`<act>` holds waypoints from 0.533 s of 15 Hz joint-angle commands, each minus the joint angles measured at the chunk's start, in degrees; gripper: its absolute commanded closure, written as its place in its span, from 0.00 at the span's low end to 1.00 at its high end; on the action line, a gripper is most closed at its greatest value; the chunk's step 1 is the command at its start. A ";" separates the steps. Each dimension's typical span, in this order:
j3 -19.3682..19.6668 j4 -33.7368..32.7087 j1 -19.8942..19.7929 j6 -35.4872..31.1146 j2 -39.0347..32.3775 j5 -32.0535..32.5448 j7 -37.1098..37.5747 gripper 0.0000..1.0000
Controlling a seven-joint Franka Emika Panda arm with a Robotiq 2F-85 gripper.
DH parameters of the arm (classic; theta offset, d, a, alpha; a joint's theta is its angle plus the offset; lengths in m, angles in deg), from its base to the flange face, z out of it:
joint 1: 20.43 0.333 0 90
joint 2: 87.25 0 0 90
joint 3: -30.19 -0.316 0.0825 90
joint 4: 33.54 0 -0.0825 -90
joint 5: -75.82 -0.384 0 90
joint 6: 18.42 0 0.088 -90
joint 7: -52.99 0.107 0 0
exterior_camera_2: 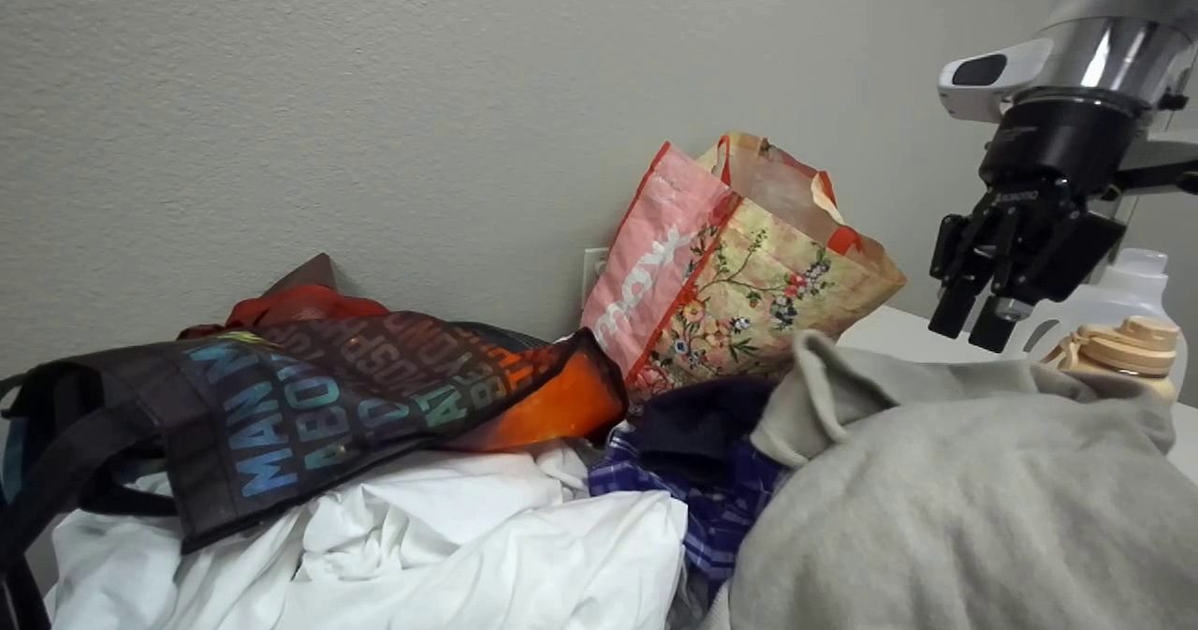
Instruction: Take the grey clothing out of the pink bag
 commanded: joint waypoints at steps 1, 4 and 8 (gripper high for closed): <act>-0.18 -2.55 -0.04 -0.02 -1.81 3.02 6.05 0.19; -0.39 -4.26 -0.05 -1.33 -2.17 2.51 13.42 0.00; -0.66 -7.72 -0.06 0.13 -1.04 3.33 23.57 0.00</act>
